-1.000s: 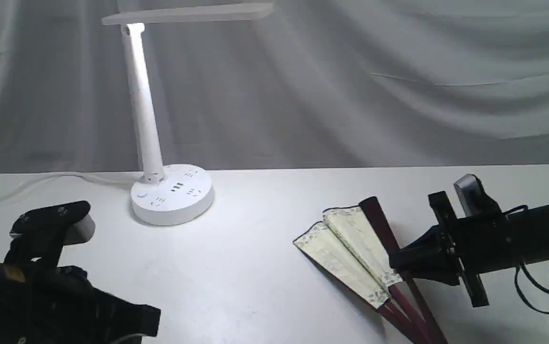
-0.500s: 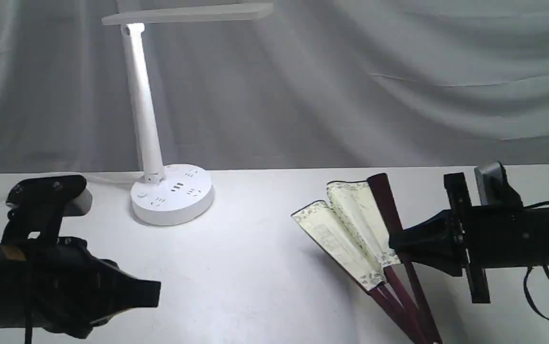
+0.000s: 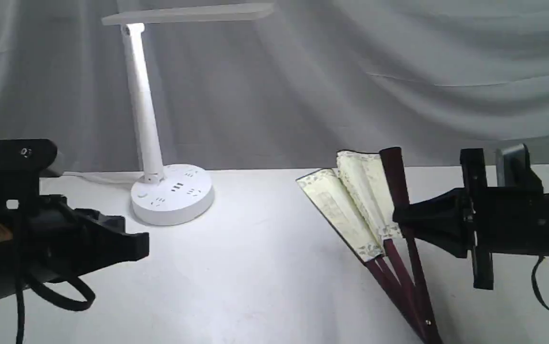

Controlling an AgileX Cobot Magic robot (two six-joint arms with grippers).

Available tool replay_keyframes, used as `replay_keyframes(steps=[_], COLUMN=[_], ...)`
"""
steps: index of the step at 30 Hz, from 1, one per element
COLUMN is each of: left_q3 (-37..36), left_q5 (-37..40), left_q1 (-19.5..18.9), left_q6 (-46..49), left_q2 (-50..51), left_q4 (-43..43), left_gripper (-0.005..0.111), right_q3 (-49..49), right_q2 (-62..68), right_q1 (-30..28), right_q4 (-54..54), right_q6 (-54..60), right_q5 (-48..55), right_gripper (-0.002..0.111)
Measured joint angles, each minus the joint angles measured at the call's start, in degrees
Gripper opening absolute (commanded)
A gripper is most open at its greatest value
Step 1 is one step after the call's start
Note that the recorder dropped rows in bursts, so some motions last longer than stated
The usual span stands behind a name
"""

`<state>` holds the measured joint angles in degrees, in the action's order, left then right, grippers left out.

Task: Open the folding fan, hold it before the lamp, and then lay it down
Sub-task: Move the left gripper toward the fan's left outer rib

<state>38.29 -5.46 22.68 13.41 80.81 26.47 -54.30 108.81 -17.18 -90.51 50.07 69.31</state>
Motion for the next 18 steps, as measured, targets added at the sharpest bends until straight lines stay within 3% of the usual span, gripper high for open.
replay_keyframes(steps=[8,15,18], left_q3=[-7.94,-16.48,-17.39], left_q5=[-15.75,-35.26,-39.12], left_q1=[0.00,0.00,0.00], left_q6=[-1.86,-21.54,-28.42], left_q2=[0.00,0.40,1.74], left_q4=[-6.98,-27.01,-31.44], left_gripper=[0.006,0.006,0.006], right_q3=[0.09,0.09,0.09], right_q2=[-2.48,-2.48,-2.48], right_q1=[0.00,0.00,0.00], right_q4=[-0.59,-0.70,-0.70], right_q6=[0.00,0.00,0.00], right_q5=[0.00,0.00,0.00], right_gripper=[0.000,0.000,0.000])
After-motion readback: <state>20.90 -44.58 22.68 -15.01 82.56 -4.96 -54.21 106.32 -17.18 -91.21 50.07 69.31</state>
